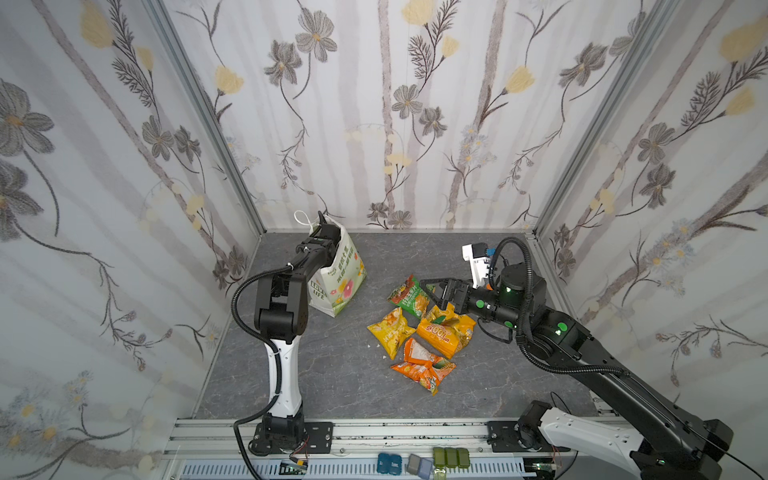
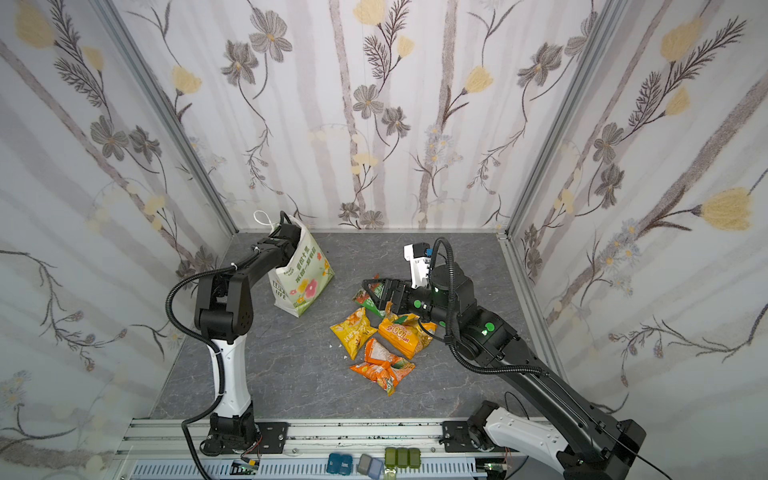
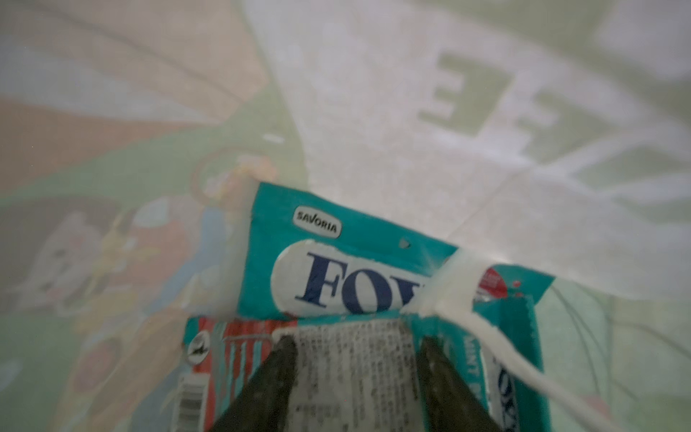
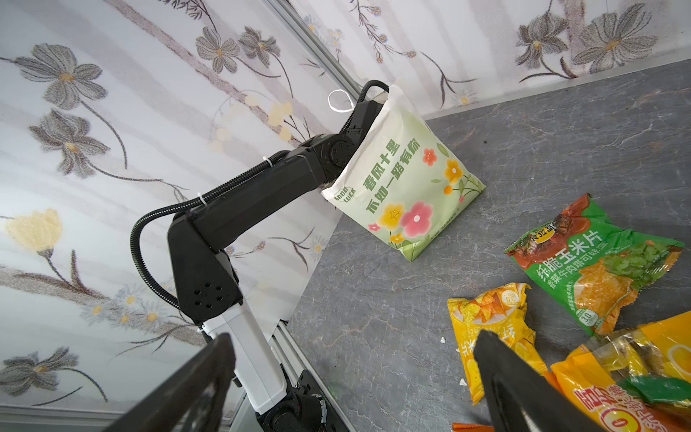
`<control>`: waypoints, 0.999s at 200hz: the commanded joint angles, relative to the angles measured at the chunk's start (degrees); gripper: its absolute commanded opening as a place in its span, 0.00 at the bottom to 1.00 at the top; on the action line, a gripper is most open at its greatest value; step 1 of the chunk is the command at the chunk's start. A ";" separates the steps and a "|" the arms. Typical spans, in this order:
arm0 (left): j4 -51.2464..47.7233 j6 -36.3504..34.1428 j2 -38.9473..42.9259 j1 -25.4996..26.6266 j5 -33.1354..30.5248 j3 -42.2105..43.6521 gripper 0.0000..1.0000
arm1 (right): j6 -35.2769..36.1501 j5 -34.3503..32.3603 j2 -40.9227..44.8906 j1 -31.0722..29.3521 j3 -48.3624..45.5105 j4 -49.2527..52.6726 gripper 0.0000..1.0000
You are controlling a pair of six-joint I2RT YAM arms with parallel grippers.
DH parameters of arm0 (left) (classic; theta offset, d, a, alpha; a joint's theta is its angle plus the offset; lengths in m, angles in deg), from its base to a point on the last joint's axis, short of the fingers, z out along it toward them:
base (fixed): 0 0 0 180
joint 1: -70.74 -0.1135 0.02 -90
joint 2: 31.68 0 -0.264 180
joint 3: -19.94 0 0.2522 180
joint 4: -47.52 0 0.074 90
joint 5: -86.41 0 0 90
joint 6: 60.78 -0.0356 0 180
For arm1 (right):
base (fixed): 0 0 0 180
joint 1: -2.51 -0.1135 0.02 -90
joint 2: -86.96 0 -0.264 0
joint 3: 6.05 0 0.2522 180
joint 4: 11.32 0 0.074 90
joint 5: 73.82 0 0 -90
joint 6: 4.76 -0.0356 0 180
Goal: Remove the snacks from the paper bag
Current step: 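Lower the left gripper into the bag toward the teal FOX'S box, then close the left gripper on the top edge of the teal FOX'S box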
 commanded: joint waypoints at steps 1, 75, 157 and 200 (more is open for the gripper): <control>-3.20 0.49 -0.81 -0.12 0.14 0.50 0.37 | -0.49 0.56 0.27 -0.02 -0.20 -1.86 0.99; -3.96 0.49 1.69 -0.13 0.32 0.50 0.00 | -0.66 0.64 0.39 -0.01 -0.74 -2.17 0.99; -5.32 0.67 5.56 -0.14 0.54 -1.21 0.00 | -0.73 0.76 0.49 -0.02 -0.93 -2.36 0.99; -7.10 0.73 7.54 -0.12 0.79 -3.83 0.00 | -0.70 0.81 0.45 0.01 -1.07 -2.42 0.99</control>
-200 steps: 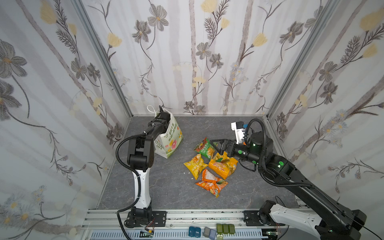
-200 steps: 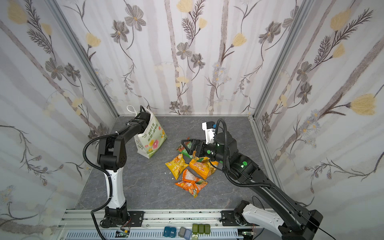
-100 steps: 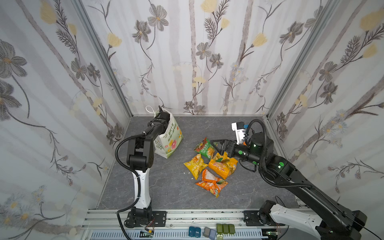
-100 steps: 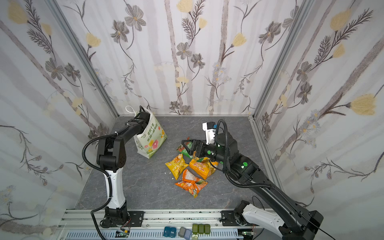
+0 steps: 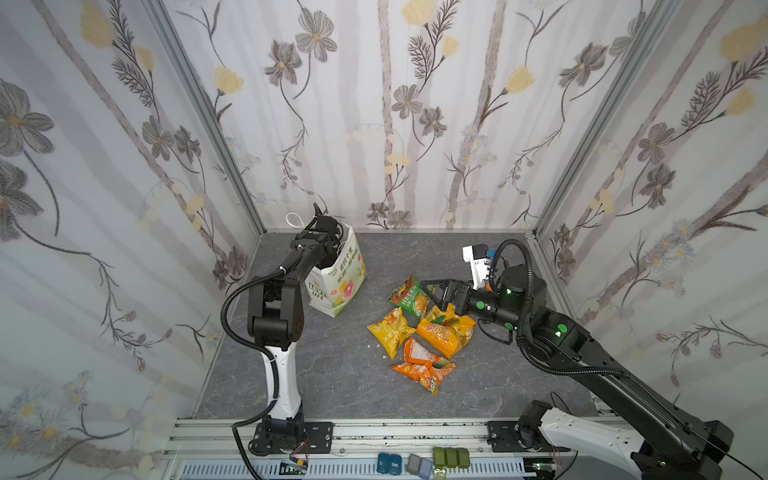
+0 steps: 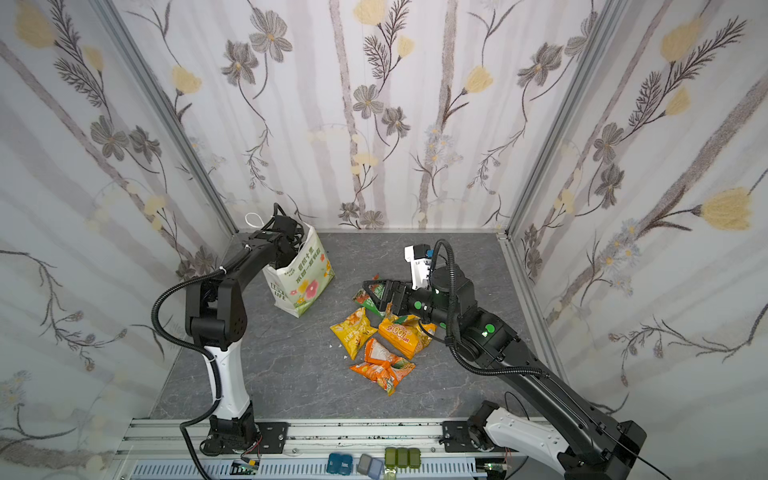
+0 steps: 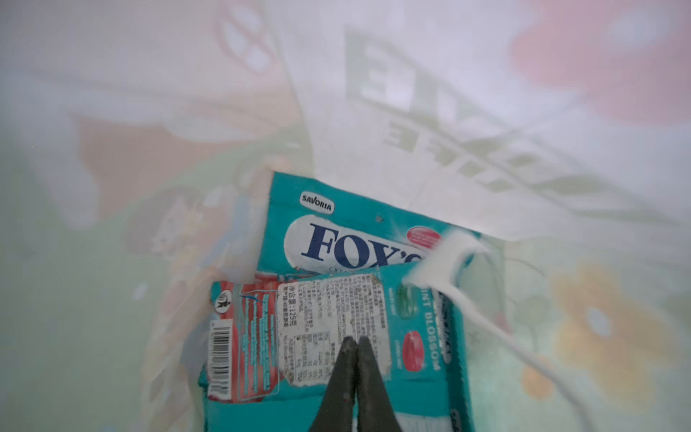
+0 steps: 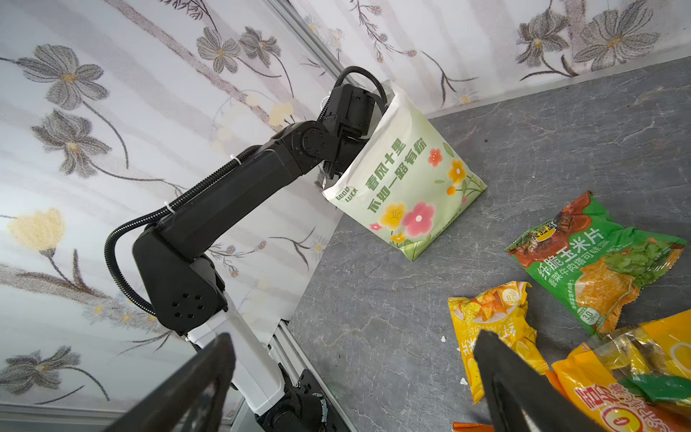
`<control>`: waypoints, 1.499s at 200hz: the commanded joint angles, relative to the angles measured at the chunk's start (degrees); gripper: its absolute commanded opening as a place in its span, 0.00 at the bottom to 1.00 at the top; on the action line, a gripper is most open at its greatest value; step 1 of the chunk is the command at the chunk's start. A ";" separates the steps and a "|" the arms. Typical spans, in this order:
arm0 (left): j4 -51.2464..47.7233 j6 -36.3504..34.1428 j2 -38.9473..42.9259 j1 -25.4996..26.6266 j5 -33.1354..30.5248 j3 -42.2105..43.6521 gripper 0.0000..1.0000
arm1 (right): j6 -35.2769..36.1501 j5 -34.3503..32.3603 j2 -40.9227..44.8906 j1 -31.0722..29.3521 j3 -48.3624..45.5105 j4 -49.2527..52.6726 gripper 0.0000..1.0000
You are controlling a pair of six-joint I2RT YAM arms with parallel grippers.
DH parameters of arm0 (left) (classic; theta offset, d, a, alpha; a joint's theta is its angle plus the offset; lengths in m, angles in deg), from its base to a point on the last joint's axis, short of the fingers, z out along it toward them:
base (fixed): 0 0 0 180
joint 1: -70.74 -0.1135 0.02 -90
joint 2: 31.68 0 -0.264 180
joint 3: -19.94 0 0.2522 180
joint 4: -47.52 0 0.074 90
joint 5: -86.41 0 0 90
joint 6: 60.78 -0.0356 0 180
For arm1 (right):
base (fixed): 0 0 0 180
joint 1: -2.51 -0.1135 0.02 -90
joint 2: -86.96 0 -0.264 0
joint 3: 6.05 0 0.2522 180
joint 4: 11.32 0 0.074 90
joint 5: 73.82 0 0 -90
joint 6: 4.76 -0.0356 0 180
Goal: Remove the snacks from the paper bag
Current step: 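Close the left gripper on the top edge of the teal FOX'S box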
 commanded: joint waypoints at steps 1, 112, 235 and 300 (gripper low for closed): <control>-1.81 0.18 1.50 -0.03 0.20 -1.48 0.00 | -0.54 0.64 -0.05 0.02 -0.17 -2.02 0.99; -5.95 0.37 9.36 -0.03 1.33 -8.84 0.00 | -0.87 1.09 -0.84 0.01 -0.08 -2.65 0.99; -4.08 -1.45 4.93 -0.05 0.59 -6.41 0.50 | -1.01 1.66 -1.30 0.01 -0.15 -2.92 0.99; 1.19 -2.12 1.23 -0.05 3.24 -1.51 0.75 | -0.98 1.57 -1.11 -0.02 -0.17 -2.64 0.99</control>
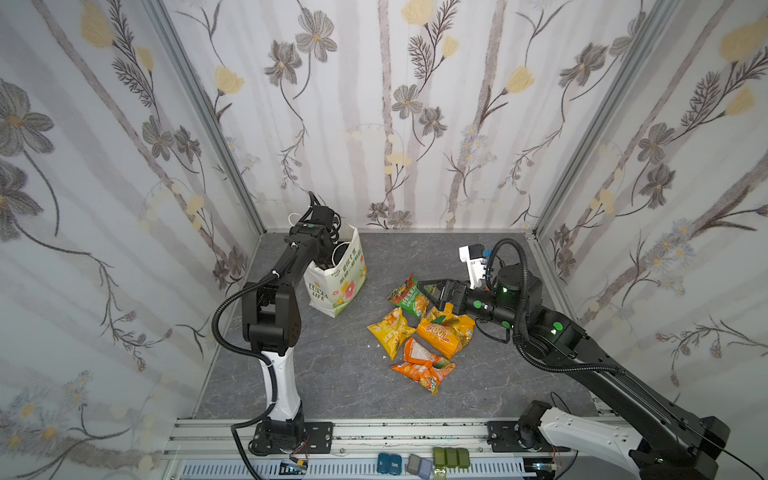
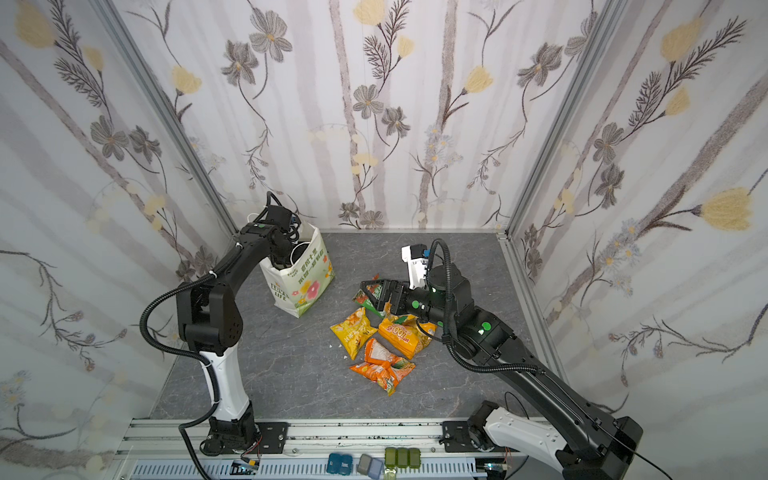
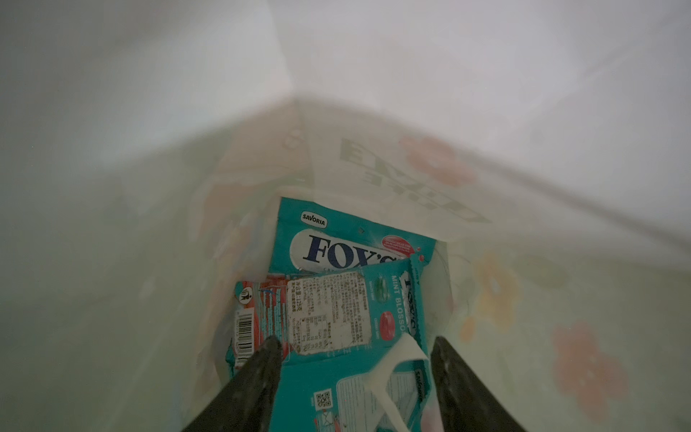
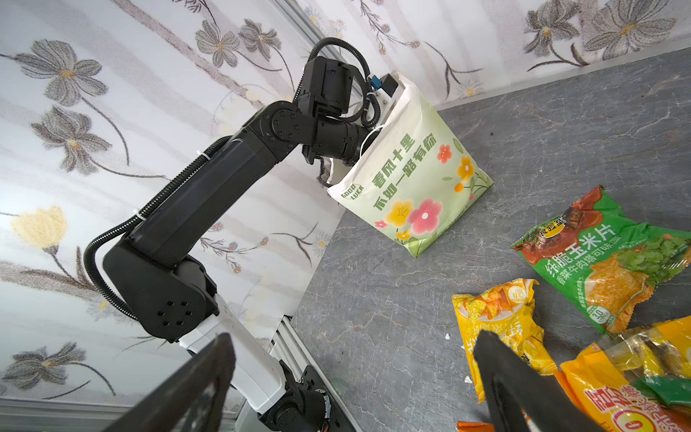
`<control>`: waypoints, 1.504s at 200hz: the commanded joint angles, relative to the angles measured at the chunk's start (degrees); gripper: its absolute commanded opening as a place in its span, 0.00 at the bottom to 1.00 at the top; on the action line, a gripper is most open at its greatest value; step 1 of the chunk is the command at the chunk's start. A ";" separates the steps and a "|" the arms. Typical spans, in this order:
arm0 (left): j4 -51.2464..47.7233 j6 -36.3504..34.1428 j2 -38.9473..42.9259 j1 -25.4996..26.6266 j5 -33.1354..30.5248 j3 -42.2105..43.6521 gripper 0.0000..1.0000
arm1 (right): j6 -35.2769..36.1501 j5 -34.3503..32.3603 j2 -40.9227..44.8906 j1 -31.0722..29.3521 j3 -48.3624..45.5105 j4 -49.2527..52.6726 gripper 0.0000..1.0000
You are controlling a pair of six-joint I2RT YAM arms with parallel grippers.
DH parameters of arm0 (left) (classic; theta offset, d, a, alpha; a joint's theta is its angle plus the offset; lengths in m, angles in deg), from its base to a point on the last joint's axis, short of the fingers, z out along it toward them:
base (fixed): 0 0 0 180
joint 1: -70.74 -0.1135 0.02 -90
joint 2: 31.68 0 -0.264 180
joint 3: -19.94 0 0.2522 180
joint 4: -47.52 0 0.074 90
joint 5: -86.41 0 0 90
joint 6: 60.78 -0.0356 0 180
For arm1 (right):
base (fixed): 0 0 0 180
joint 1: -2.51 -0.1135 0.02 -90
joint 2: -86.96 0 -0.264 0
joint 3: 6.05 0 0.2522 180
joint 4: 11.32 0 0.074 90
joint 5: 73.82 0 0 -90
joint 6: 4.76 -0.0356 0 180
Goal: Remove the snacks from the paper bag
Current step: 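Close the left gripper on the top edge of the teal FOX'S box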
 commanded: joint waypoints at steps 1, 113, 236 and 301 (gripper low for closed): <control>2.85 -1.19 -1.37 -0.04 1.97 0.89 0.75 | -0.53 0.41 -0.02 -0.04 -0.19 -1.99 0.99; 10.91 -2.98 -7.81 -0.03 -1.46 8.23 0.93 | -0.99 0.59 0.38 0.02 -0.81 -1.99 0.99; 7.34 -2.47 -7.47 -0.08 -1.69 6.69 0.06 | -1.25 0.54 0.70 0.02 -1.56 -2.50 0.99; 5.41 -2.67 -4.42 -0.05 -1.02 4.97 0.00 | -1.36 0.73 0.64 0.02 -1.56 -2.71 0.99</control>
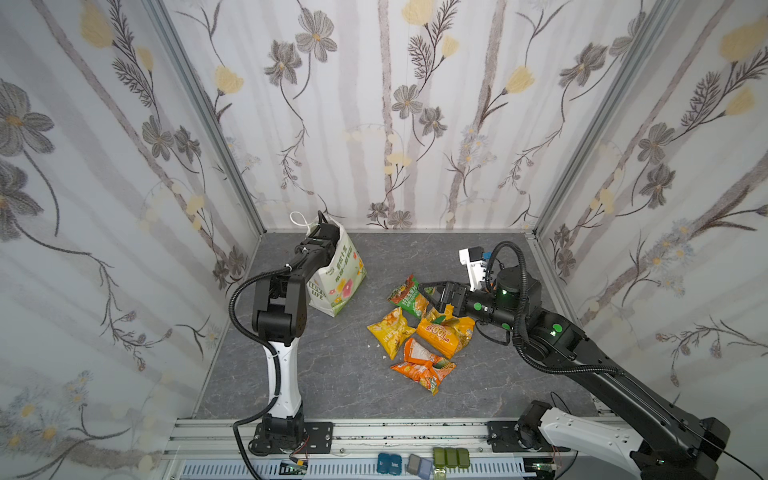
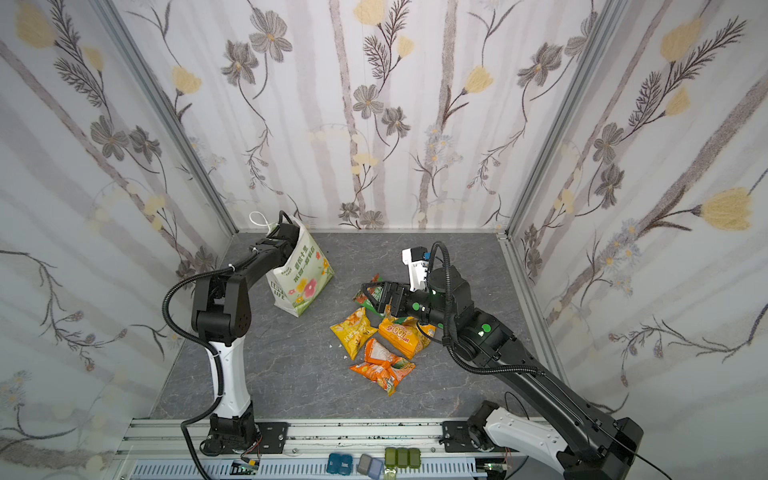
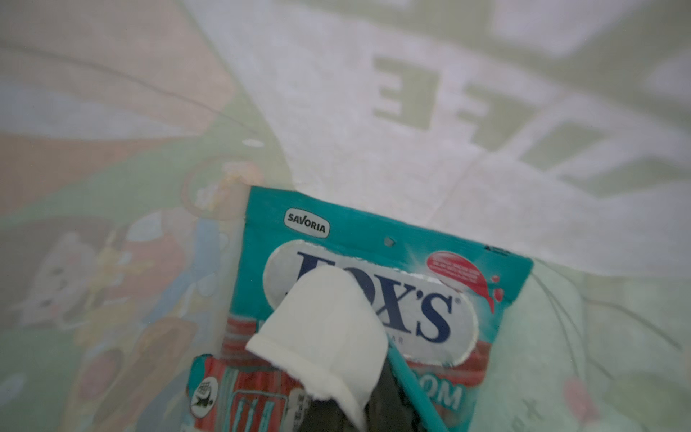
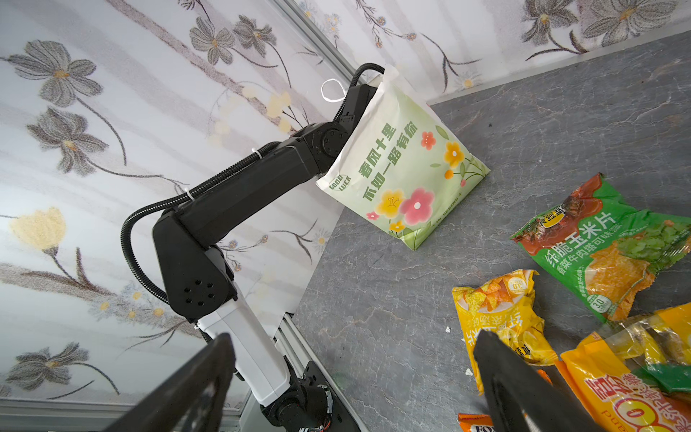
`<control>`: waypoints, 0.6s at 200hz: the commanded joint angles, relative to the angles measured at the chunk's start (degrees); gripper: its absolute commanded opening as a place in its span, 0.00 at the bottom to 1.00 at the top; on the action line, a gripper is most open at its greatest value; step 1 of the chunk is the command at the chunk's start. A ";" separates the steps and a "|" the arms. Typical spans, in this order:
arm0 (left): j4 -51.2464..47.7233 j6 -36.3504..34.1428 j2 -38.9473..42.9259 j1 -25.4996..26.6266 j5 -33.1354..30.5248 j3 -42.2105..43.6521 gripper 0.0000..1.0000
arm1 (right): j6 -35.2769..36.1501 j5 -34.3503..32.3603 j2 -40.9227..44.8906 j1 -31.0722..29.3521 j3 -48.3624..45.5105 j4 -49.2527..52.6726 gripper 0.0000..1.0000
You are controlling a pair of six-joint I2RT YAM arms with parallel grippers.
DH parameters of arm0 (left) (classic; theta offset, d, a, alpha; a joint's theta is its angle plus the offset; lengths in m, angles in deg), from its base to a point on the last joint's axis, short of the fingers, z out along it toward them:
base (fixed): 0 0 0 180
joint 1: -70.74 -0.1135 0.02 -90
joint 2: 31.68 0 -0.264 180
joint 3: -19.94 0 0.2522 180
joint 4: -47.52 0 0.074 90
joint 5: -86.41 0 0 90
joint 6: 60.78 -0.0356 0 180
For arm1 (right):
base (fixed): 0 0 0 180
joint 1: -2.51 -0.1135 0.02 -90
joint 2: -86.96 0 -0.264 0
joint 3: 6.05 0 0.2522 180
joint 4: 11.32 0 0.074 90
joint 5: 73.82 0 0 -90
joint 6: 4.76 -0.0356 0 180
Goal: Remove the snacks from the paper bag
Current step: 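Close the left gripper on the top edge of the teal FOX'S box, then lift the FOX'S box up out of the bag with the left gripper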
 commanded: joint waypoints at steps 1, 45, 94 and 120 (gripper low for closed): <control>-1.95 -0.07 1.38 -0.08 0.23 -1.23 0.00 | -0.32 0.53 0.01 0.02 -0.18 -2.56 0.99; -3.93 0.00 2.59 -0.03 0.41 -3.86 0.00 | -0.22 0.48 0.05 -0.02 -0.18 -2.67 0.99; -5.07 -0.03 4.71 -0.03 0.32 -5.48 0.00 | -0.22 0.46 0.14 0.01 -0.35 -2.67 0.99; -5.70 -0.13 5.86 0.02 0.23 -6.59 0.00 | -0.22 0.46 0.13 0.02 -0.35 -2.68 0.99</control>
